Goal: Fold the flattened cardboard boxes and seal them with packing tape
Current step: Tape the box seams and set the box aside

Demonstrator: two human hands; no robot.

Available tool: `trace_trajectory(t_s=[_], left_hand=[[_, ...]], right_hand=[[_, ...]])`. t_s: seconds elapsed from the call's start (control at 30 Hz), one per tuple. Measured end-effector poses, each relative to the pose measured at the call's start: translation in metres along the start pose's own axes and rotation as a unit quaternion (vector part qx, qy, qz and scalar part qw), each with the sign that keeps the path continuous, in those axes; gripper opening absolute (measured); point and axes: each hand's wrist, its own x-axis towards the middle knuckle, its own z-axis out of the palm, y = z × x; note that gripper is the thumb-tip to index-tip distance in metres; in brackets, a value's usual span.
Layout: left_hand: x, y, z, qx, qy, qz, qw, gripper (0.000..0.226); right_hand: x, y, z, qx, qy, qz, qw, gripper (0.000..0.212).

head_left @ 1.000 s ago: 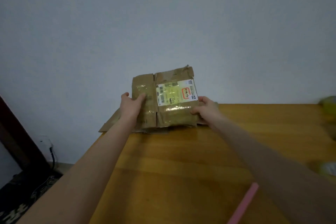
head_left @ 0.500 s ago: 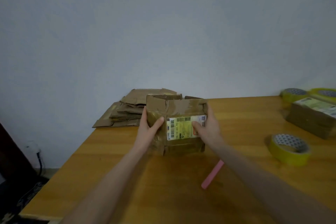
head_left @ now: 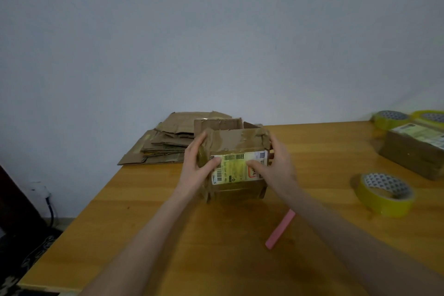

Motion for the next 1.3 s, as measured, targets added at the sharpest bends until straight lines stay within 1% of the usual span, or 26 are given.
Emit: trace_trajectory(t_s=[0.07, 0.1, 0.13, 0.27, 0.37, 0.5, 0.6, 0.7, 0.8, 0.87, 0.97, 1.13, 1.2, 1.23, 1.3], left_hand=[[0.0, -0.001, -0.006, 0.006, -0.015, -0.013, 1.0, 0.053], [0.0, -0.001, -0.01, 0.011, -0.018, -0.022, 1.0, 0.051], [0.0, 0.0, -0.014, 0.017, -0.018, -0.031, 0.999, 0.052], [0.001, 0.004, -0.021, -0.016, -0.017, -0.05, 0.998, 0.074], [0.004, 0.001, -0.024, -0.04, -0.023, -0.078, 0.996, 0.097], [0.007, 0.001, -0.024, -0.05, -0.041, -0.081, 0.995, 0.096], [0.008, 0.0, -0.022, -0.065, -0.023, -0.08, 0.994, 0.097], [0.008, 0.001, -0.019, -0.095, 0.009, -0.064, 0.993, 0.085], [0.013, 0.004, -0.016, -0.087, 0.032, -0.08, 0.993, 0.094], [0.019, 0.007, -0.016, -0.093, 0.022, -0.09, 0.991, 0.101], [0.027, 0.012, -0.013, -0.095, 0.011, -0.078, 0.992, 0.097], [0.034, 0.005, -0.012, -0.039, -0.017, -0.075, 0.996, 0.112], [0.037, 0.005, -0.014, -0.033, -0.033, -0.078, 0.996, 0.105], [0.038, 0.006, -0.014, -0.028, -0.039, -0.074, 0.996, 0.098], [0.039, 0.007, -0.016, -0.024, -0.042, -0.058, 0.997, 0.077]], right_hand=[[-0.001, -0.002, -0.004, -0.006, -0.018, -0.025, 1.0, 0.081], [0.0, -0.005, -0.006, -0.007, -0.031, -0.037, 0.999, 0.079], [0.002, -0.007, -0.008, -0.005, -0.047, -0.049, 0.998, 0.076], [0.014, -0.015, -0.014, 0.021, -0.123, -0.073, 0.989, 0.067], [0.017, -0.015, -0.014, -0.004, -0.162, -0.071, 0.984, 0.065], [0.021, -0.014, -0.018, -0.069, -0.203, -0.075, 0.974, 0.047], [0.021, -0.015, -0.021, -0.058, -0.21, -0.076, 0.973, 0.041], [0.02, -0.016, -0.02, -0.037, -0.205, -0.081, 0.975, 0.042], [0.022, -0.018, -0.018, -0.015, -0.18, -0.08, 0.98, 0.044], [0.027, -0.022, -0.021, -0.013, -0.16, -0.084, 0.983, 0.044], [0.036, -0.026, -0.027, 0.004, -0.137, -0.077, 0.988, 0.04], [0.035, -0.02, -0.029, -0.013, -0.155, -0.054, 0.986, 0.038], [0.035, -0.018, -0.028, 0.021, -0.152, -0.038, 0.987, 0.044], [0.036, -0.018, -0.027, 0.045, -0.152, -0.022, 0.987, 0.05], [0.041, -0.018, -0.025, 0.087, -0.151, 0.011, 0.985, 0.07]])
